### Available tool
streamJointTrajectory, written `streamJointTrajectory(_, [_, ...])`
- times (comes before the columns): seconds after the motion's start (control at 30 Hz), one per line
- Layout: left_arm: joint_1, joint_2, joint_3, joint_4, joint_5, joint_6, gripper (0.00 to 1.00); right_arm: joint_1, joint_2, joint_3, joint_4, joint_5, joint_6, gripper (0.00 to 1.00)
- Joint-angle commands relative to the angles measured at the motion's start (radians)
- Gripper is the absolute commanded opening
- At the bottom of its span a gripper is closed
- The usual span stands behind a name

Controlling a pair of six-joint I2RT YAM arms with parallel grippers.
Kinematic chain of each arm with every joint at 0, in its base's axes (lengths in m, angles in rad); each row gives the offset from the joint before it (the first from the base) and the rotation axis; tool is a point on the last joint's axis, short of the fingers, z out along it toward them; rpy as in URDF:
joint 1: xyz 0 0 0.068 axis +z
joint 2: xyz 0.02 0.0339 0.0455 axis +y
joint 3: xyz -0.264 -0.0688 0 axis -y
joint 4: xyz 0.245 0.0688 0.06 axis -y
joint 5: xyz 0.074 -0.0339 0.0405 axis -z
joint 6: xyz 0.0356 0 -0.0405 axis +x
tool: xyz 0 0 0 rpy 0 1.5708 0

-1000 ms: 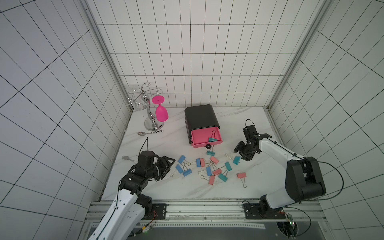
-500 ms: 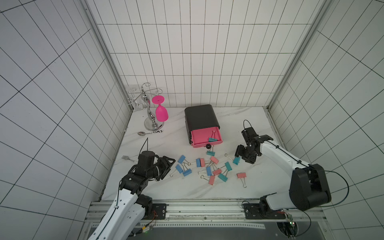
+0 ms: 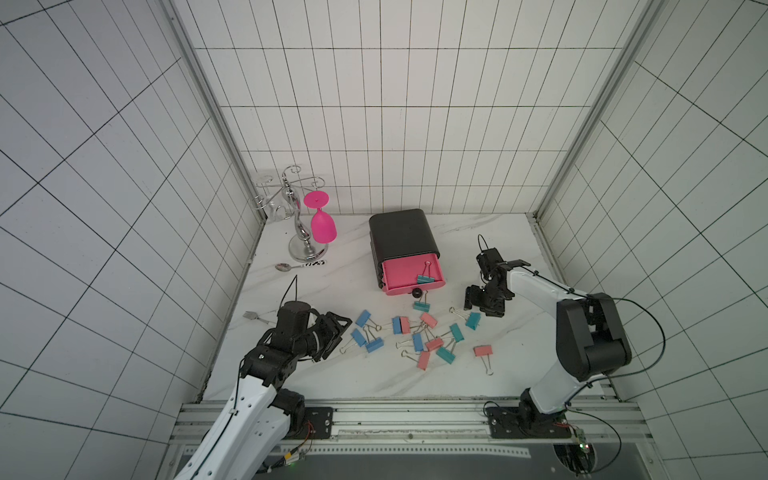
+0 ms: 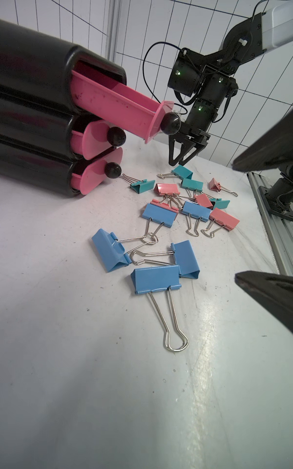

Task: Put the binder clips in the drawer according to color
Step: Pick up the binder clip at the center of the board.

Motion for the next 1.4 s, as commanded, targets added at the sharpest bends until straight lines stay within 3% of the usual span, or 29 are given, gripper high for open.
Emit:
streamJointTrajectory(0.0, [-0.004,0.003,-0.001,0.024,0.006,0.011,0.66,-0.011,0.037,0.048,0.021,-0.057,-0.054,0.73])
streamJointTrajectory(0.3, [-0.004,0.009,-0.002,0.033,0.016,0.011,0.66,-0.01,0.084,0.058,0.0,-0.106,-0.095,0.71])
streamJointTrajectory(0.7, [-0.004,-0.035,-0.011,0.031,0.016,-0.009,0.66,0.006,-0.039,-0.051,-0.002,-0.17,-0.088,0.71])
streamJointTrajectory(1.1, [-0.006,-0.074,-0.014,0.029,0.017,-0.026,0.66,0.098,-0.1,-0.043,-0.193,0.135,-0.088,0.71])
streamJointTrajectory(1.37, [-0.006,-0.086,-0.014,0.03,0.021,-0.029,0.66,0.16,-0.141,-0.075,-0.205,0.162,-0.101,0.74])
